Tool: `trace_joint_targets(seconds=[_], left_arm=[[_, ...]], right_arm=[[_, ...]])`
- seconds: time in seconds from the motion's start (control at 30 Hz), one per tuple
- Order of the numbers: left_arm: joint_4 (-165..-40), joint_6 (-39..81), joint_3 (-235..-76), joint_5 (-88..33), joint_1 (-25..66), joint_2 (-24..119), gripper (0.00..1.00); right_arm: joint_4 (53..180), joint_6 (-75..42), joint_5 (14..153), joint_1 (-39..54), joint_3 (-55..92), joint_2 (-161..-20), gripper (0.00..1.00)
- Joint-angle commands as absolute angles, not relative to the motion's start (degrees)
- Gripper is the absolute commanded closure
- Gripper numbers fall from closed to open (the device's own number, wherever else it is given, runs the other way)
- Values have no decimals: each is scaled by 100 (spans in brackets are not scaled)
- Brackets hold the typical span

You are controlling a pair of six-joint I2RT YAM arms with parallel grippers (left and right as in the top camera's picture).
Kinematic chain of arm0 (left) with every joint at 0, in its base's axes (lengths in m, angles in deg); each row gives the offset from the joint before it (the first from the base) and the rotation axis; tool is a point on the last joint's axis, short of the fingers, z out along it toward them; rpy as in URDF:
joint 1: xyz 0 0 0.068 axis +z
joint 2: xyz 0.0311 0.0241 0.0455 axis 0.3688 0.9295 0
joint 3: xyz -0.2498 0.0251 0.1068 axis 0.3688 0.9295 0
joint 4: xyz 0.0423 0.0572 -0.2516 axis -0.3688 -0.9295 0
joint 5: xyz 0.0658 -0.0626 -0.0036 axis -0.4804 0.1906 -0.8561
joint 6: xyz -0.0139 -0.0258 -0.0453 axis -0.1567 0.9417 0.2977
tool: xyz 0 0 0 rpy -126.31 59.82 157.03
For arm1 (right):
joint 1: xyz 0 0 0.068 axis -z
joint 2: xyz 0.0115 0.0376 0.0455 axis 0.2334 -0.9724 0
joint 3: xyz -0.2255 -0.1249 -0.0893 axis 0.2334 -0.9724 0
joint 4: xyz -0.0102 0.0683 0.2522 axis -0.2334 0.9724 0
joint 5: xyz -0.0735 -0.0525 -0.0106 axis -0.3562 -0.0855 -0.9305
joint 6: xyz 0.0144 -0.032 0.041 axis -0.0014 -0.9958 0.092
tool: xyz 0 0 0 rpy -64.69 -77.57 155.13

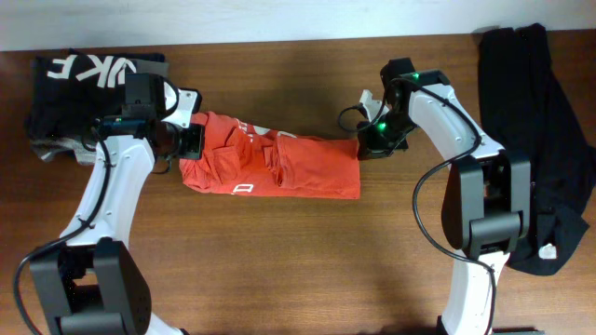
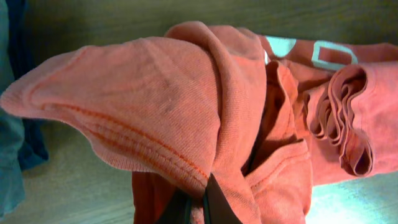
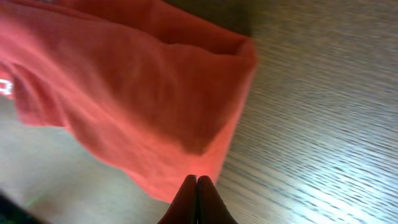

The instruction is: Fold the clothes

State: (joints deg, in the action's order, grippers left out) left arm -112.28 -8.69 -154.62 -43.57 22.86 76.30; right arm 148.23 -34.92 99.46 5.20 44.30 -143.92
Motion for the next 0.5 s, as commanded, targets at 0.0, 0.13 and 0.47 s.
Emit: trace_joint_targets(seconds=[0.0, 0.13, 0.47], left_arm=[[-11379, -862, -15832, -4445, 2321, 7477, 99], [-11639, -860, -16363, -4440, 2318, 7477, 99], [-11851, -862, -16848, -4445, 2087, 7485, 100]], right_arm=[[14810, -3472, 10527, 520, 4406, -14304, 96], [14747, -3481, 10704, 518, 4378, -14304, 96], [14045, -3459, 11152, 518, 3685, -14304, 96]])
